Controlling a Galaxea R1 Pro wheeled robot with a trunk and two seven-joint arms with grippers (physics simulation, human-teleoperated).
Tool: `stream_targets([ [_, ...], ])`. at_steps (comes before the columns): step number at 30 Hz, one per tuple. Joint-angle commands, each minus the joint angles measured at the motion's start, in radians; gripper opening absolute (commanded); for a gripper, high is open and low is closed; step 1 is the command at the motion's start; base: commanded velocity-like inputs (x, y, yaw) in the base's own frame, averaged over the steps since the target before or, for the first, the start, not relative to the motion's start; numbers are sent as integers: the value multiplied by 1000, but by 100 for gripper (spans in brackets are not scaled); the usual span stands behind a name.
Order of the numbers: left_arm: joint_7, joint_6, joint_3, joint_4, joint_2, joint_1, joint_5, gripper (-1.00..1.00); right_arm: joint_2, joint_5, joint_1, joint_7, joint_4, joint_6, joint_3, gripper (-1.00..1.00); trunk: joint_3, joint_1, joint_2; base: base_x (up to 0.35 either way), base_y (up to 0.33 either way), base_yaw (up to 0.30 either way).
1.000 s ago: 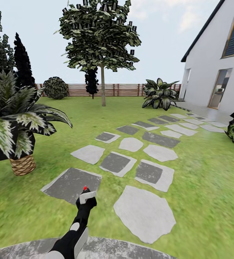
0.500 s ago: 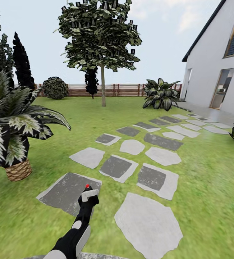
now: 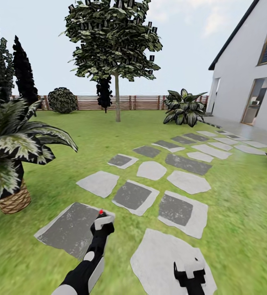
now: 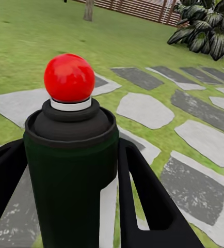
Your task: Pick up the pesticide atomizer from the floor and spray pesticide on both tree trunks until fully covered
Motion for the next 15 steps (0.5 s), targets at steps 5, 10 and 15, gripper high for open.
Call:
stream_targets([
  [5,-1,1,-5,0,-2,0,-1,-100,-19,1,-5,2,-42,-1,-1,100,0,0,0,350,0,0],
  [10,-1,2,-59,-1,-2,0,-1,-100,-43,6,-29,35,-45,6,-1,100,0,0,0,350,0,0],
  [15,0,2,-102,-2,-2,0,-1,-100,-103,2,-118,259,8,103,-3,100,0,0,0,350,0,0],
])
